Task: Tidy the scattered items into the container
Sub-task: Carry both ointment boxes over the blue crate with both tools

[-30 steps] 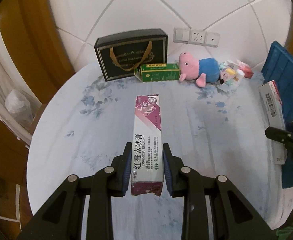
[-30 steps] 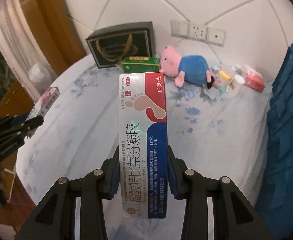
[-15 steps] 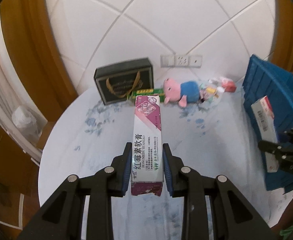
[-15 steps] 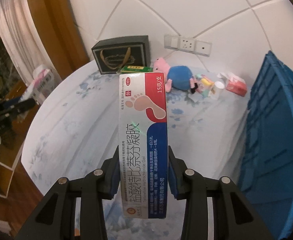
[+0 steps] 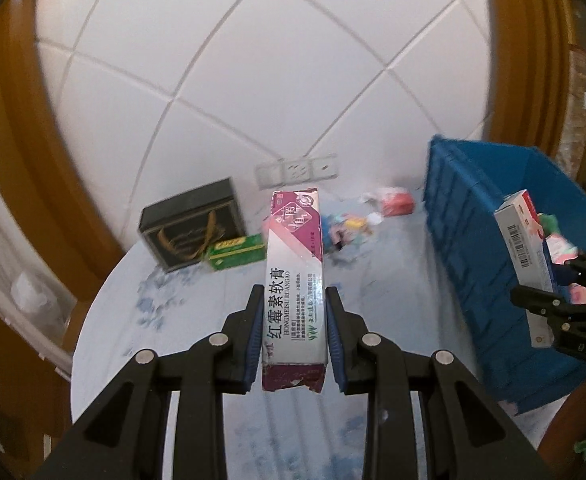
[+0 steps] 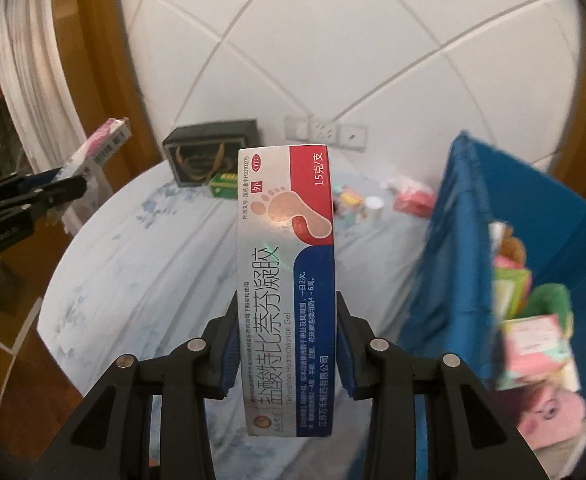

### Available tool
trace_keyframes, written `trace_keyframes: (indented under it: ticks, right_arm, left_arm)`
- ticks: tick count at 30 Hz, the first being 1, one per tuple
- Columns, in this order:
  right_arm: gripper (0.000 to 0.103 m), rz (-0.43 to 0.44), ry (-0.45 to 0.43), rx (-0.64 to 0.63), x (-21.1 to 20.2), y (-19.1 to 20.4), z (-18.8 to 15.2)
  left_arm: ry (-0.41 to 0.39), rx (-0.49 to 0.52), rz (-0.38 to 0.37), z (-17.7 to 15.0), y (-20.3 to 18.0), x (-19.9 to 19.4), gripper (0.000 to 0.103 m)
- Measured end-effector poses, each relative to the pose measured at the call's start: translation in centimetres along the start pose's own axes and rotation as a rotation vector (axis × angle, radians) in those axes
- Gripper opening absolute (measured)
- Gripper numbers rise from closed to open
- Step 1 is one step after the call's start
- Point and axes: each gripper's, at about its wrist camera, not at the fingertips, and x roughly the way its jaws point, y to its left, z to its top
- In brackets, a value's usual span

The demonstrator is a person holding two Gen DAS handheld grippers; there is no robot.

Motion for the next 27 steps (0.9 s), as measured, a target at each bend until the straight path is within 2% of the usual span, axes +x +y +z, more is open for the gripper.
trace_keyframes:
  ticks: [8, 13, 20, 27]
  right_arm:
    - [0.039, -0.089, -0.063, 0.039, -5.0, -6.1, -0.8]
    - [0.039, -0.136, -0.084, 0.070, -7.4, -9.6, -1.6]
    - [0.039, -0.205, -0.103, 0.103, -9.9, -13.7, -3.1]
    - [0.039, -0.265, -0.128, 0.219, -13.1, -19.5, -5.2]
  left_arm:
    - [-0.067, 0.086, -0.092, 3.6, -8.4, -1.3, 0.028]
    - [-0.062, 0.103, -0.164, 5.0, -13.3, -0.3, 0.028]
    - [-0.085, 0.190, -0.250, 6.5, -21.3, 0.1, 0.028]
    - [-0.106, 0.262, -0.328, 7.9, -28.2, -0.3, 0.028]
